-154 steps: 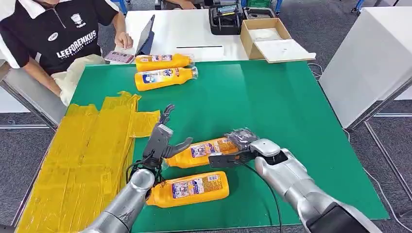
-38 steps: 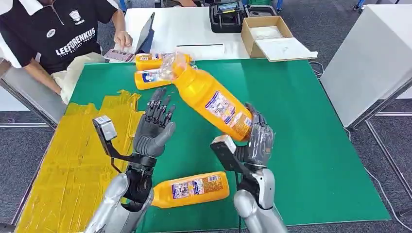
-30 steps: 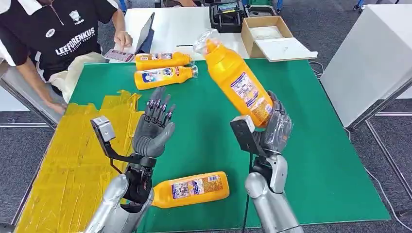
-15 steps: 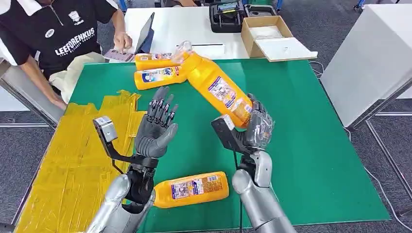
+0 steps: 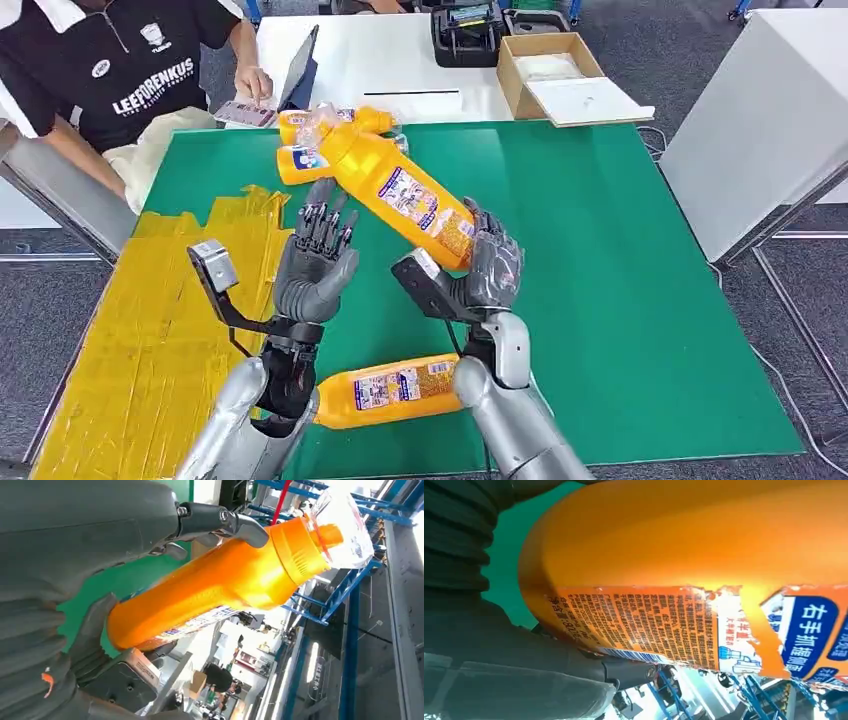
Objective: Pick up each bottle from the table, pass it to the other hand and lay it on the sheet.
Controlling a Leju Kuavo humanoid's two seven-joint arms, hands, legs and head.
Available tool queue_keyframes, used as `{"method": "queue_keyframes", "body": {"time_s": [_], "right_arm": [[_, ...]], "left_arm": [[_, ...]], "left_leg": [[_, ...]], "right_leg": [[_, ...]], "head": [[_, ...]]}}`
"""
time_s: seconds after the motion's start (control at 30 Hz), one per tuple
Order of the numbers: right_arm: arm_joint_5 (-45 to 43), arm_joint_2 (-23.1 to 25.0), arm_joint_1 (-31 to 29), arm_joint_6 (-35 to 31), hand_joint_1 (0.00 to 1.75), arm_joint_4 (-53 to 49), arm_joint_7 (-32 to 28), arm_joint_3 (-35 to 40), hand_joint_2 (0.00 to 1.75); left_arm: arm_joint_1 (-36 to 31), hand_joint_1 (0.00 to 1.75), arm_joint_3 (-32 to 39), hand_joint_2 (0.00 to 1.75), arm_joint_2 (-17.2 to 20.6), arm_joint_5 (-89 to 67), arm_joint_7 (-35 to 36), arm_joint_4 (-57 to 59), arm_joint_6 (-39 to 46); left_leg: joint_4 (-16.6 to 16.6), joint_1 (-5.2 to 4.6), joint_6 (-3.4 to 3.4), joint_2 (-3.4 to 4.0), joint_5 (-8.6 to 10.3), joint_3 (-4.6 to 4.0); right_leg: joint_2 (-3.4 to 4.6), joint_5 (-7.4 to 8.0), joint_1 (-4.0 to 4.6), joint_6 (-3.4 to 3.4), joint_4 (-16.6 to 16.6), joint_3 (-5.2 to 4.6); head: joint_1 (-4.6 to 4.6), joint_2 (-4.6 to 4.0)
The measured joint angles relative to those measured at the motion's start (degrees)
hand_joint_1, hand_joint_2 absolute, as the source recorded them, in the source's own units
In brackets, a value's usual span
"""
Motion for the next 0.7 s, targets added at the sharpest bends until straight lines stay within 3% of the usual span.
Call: {"method": "queue_keyframes", "body": {"time_s": [0.7], "right_arm": [[2.6,0.2,-0.4,-1.7,1.75,3.9,1.5,2.6,1.75]], "left_arm": [[-0.7,0.0,1.4,1.75,0.0,0.6,-0.9,3.9,0.2]], "left_leg": [[0.0,0.01,0.0,0.0,0.0,0.0]], "right_leg": [[0.0,0.0,0.0,0.0,0.0,0.0]], "head": [[0.0,0.0]]}}
